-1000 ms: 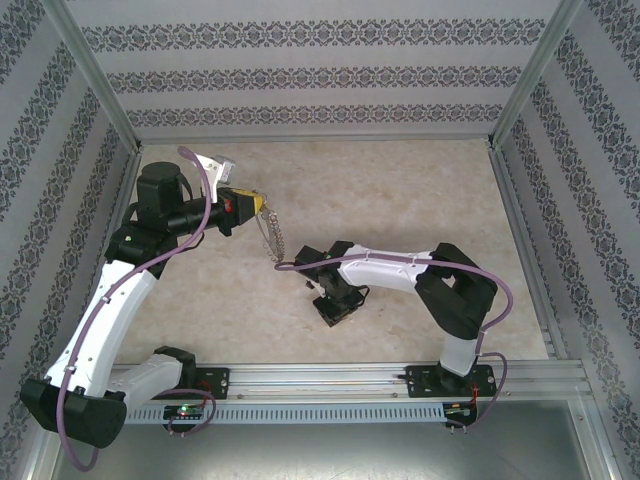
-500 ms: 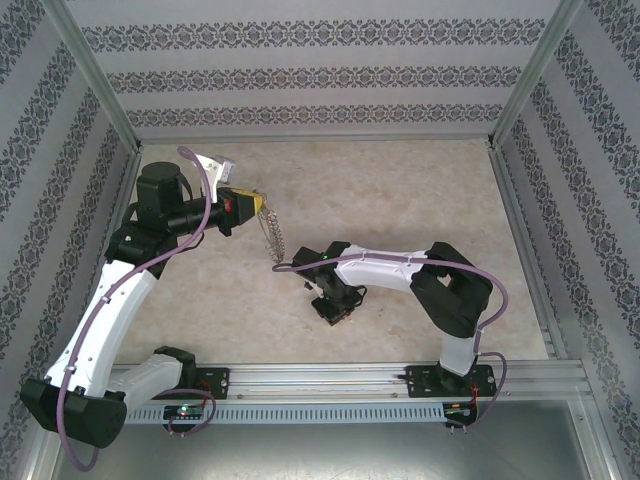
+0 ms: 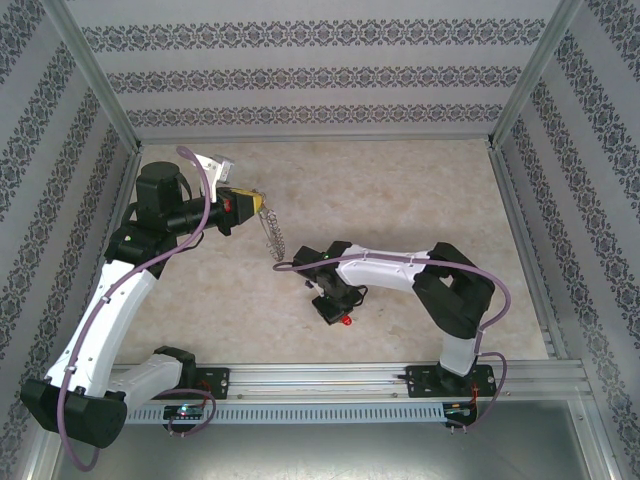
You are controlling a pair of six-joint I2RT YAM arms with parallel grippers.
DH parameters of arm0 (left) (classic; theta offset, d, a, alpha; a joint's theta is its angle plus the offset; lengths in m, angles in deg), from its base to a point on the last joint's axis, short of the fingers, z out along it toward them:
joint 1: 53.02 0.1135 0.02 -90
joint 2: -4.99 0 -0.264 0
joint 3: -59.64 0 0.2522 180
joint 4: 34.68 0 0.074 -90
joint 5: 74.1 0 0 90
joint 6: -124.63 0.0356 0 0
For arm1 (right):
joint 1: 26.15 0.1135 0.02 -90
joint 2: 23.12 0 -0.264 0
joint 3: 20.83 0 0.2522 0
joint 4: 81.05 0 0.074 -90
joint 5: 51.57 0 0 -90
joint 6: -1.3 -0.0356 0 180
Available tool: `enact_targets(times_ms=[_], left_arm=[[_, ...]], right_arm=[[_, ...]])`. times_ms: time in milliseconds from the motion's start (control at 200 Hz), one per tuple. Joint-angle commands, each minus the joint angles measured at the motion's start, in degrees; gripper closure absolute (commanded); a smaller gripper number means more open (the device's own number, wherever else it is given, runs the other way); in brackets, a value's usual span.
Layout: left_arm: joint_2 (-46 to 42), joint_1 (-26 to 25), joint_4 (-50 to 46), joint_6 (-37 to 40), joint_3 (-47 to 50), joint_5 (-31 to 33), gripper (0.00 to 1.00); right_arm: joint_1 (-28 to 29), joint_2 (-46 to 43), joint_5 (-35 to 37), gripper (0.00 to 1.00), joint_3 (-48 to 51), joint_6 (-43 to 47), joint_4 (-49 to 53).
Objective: Put the keys on the keyring
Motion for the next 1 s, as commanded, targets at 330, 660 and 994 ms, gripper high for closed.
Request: enact_targets(times_ms=[330,660,994], left_arm=[[-0.2,0.6,1.9,-1.0,0.0,-1.2,1.00],[-0.2,0.5,1.9,-1.1,-0.5,-1.1,1.00],[-0.2,0.7,1.7,-1.0,-0.6,-1.1,1.00]], right_arm=[[-3.5,-4.3,-3.3,0.96,0.3,0.9,-1.1],[-5.2,-0.3,-5.4,0.94,-1.8,1.5,-2.7],[-6.3,-0.6,-4.8,0.80,-1.7,0.4,-2.8]])
